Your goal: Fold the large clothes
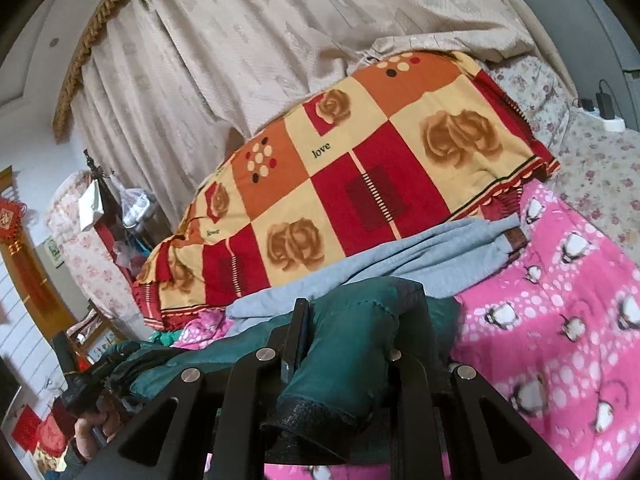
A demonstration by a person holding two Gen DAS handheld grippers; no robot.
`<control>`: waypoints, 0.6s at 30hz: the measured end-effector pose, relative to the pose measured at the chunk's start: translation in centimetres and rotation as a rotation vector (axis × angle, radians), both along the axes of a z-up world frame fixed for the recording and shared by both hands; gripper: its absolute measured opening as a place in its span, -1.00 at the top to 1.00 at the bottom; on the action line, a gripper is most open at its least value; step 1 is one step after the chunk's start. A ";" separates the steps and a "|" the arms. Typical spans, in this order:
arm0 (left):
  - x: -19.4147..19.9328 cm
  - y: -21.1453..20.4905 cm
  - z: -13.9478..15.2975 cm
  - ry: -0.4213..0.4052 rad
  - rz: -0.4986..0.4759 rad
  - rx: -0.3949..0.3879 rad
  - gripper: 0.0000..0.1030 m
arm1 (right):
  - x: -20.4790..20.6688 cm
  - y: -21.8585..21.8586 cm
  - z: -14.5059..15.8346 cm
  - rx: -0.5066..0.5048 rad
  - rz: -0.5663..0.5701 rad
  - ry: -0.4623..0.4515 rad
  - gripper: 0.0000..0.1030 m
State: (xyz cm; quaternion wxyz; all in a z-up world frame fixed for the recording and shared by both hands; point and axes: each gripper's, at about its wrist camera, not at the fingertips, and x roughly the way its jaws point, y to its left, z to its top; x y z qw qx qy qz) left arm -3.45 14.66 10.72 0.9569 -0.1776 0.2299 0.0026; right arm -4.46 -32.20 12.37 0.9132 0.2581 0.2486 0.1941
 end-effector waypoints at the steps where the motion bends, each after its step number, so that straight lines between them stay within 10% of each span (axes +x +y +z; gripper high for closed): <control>1: 1.2 0.2 -0.5 0.017 0.008 -0.013 0.76 | 1.0 0.3 -0.2 -0.004 -0.002 0.006 0.67; 18: 15.6 1.0 -11.3 0.277 0.108 0.003 0.75 | 18.7 4.1 -10.0 -0.106 -0.060 0.221 0.67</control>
